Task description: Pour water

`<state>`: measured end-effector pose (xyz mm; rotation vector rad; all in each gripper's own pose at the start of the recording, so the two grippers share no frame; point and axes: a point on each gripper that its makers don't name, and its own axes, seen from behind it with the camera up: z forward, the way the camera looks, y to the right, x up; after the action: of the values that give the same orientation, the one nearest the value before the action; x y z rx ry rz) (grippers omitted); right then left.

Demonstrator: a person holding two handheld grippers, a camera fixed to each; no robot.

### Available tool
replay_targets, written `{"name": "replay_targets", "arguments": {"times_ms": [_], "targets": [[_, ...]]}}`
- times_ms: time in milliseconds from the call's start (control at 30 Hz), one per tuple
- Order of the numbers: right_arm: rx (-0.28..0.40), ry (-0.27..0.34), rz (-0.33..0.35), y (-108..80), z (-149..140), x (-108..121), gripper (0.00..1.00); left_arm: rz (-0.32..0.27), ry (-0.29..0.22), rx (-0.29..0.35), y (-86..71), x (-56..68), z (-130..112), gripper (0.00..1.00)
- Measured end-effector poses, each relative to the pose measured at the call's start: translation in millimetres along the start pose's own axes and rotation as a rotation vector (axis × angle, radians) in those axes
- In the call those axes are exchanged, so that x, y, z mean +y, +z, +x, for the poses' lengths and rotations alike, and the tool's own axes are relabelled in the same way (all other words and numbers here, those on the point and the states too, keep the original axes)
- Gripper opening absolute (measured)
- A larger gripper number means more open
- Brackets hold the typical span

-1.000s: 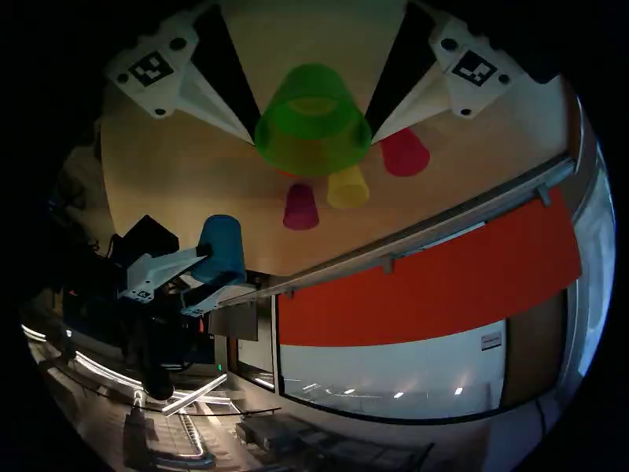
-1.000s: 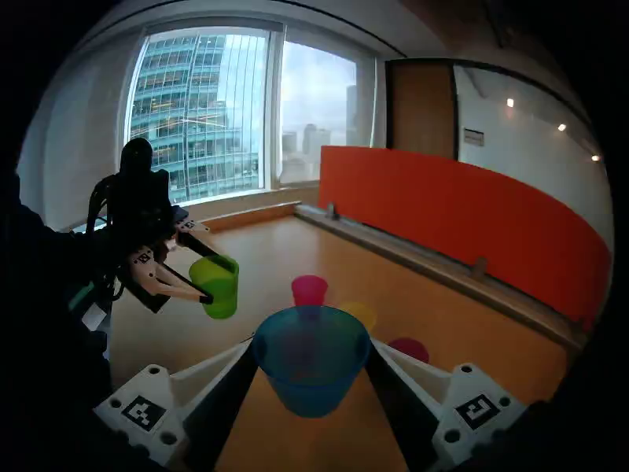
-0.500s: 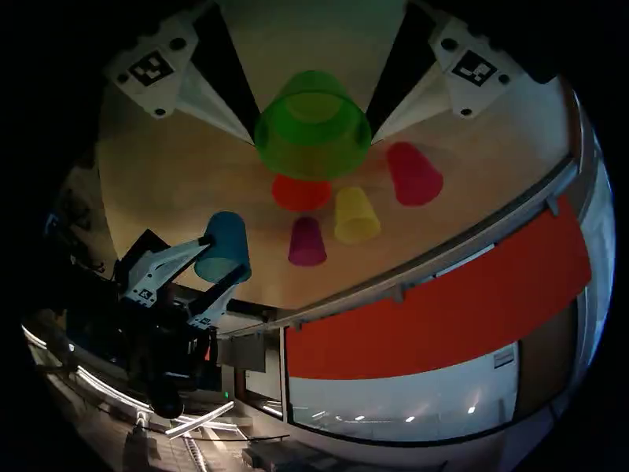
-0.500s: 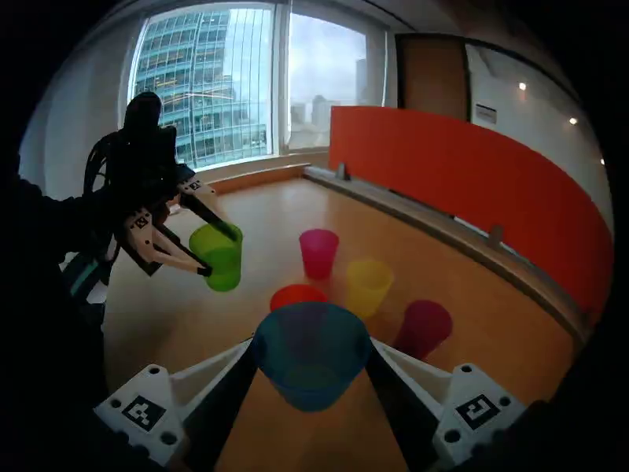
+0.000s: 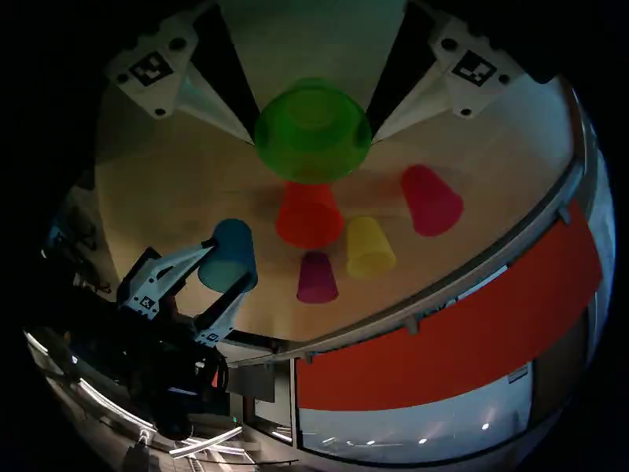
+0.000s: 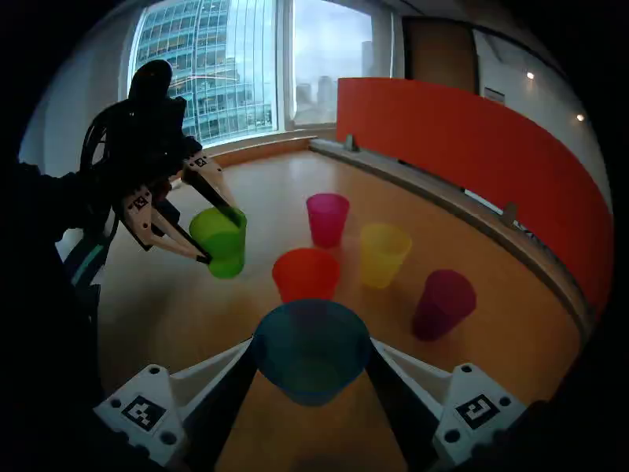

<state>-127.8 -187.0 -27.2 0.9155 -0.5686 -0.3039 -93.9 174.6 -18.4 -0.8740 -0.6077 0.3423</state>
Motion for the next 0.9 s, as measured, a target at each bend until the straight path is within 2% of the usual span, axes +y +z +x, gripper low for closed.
{"name": "replay_targets", "arguments": {"times_ms": [300, 900], "targets": [[-0.039, -0.003, 0.004, 10.2, -17.8, -3.5, 0.93, -0.013, 0.013, -0.050, 9.0, 0.0, -13.5, 0.87], [-0.058, 0.006, -0.006, 21.5, -34.9, -2.3, 0.93, -0.031, 0.004, -0.068, 18.2, 4.8, -28.4, 0.87]]}}
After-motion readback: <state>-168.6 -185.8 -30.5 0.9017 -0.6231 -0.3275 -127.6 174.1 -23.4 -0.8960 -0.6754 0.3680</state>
